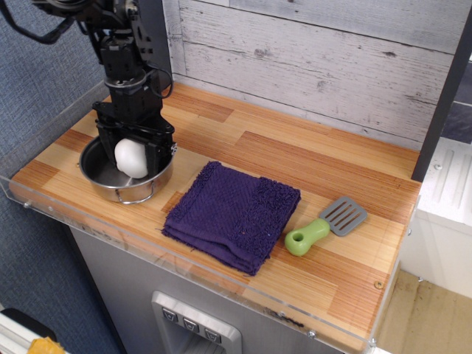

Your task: Place the egg on the purple cloth.

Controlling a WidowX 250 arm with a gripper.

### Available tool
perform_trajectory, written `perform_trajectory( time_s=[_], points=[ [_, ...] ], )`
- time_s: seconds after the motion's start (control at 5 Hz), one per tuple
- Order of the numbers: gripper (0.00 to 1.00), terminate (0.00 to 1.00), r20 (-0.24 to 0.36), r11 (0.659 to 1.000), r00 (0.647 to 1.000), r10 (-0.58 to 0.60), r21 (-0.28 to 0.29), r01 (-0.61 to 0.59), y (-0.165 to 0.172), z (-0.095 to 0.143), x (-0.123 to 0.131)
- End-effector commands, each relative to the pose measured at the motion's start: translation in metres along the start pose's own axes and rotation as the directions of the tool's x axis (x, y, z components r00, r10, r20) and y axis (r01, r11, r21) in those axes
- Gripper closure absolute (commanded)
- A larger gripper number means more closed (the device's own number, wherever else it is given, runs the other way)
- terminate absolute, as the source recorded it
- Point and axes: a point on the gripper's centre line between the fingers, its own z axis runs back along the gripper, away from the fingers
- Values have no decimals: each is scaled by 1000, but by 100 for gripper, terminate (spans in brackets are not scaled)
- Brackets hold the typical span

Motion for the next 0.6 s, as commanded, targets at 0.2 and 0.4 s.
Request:
perform_trajectory(
  time_s=[0.2, 0.4],
  points=[
    [100, 0, 150, 999, 988, 28, -32, -23, 1, 75, -6],
    [100, 0, 204, 999, 978, 34, -43, -25, -6, 110, -4]
  ],
)
